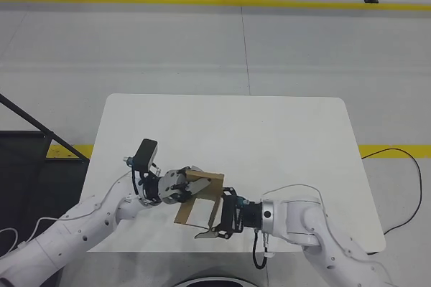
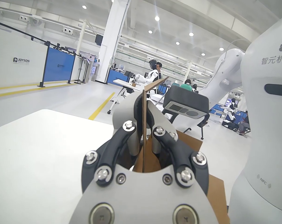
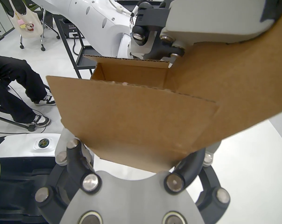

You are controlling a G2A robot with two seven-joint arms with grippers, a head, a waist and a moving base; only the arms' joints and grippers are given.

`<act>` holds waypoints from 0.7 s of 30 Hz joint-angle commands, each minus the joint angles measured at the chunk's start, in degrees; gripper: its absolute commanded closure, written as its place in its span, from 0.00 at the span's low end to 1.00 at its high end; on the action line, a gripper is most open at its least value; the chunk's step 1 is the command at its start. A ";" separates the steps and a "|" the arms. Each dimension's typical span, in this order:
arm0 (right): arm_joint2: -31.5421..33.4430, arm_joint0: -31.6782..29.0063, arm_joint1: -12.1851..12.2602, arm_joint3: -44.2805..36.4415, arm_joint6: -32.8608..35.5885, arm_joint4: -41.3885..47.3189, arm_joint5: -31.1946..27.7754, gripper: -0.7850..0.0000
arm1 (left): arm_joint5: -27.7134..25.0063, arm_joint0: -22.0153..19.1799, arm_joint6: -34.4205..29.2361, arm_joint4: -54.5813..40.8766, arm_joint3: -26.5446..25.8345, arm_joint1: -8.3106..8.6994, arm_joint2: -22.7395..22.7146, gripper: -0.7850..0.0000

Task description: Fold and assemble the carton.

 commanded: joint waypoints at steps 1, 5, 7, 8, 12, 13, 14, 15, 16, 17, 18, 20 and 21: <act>0.68 -0.74 0.16 -0.62 -0.45 -0.47 0.19 0.00 | 0.00 0.25 0.00 -0.13 0.21 0.00 -0.53 1.00; 1.58 -2.40 0.43 -2.21 -1.14 -1.83 0.53 0.00 | 0.00 0.89 0.00 -0.41 0.34 -0.07 -1.38 1.00; 1.80 -2.93 0.52 -2.75 -1.27 -2.35 0.53 0.00 | 0.00 1.17 0.00 -0.42 0.34 -0.15 -1.63 1.00; 1.88 -3.11 0.54 -2.88 -1.31 -2.49 0.57 0.00 | 0.00 1.29 0.00 -0.44 0.29 -0.21 -1.66 1.00; 1.88 -3.07 0.52 -2.65 -1.36 -2.41 0.33 0.00 | 0.00 1.47 0.00 -0.48 0.11 -0.44 -1.58 1.00; 1.82 -2.93 0.48 -2.45 -1.36 -2.26 0.23 0.00 | 0.00 1.48 0.00 -0.56 0.06 -0.49 -1.54 1.00; 1.73 -2.78 0.45 -2.27 -1.37 -2.09 0.12 0.00 | 0.00 1.48 0.00 -0.64 0.04 -0.53 -1.50 1.00; 1.63 -2.62 0.41 -2.04 -1.35 -1.94 0.06 0.00 | 0.00 1.46 0.00 -0.59 0.02 -0.55 -1.45 1.00; 1.54 -2.45 0.36 -1.90 -1.31 -1.85 0.06 0.00 | 0.00 1.44 0.00 -0.68 -0.02 -0.58 -1.43 1.00; 1.41 -2.30 0.32 -1.80 -1.31 -1.75 0.03 0.00 | 0.00 1.44 0.00 -0.77 -0.08 -0.61 -1.41 1.00; 1.29 -2.15 0.27 -1.70 -1.30 -1.69 0.06 0.00 | 0.00 1.46 0.00 -0.83 -0.04 -0.62 -1.39 1.00; 1.07 -1.95 0.16 -1.58 -1.64 -1.47 0.29 0.00 | 0.00 1.44 0.00 -0.90 -0.08 -0.65 -1.34 1.00; 0.98 -1.84 0.11 -1.55 -1.79 -1.51 0.40 0.00 | 0.00 1.44 0.00 -0.91 -0.07 -0.66 -1.31 1.00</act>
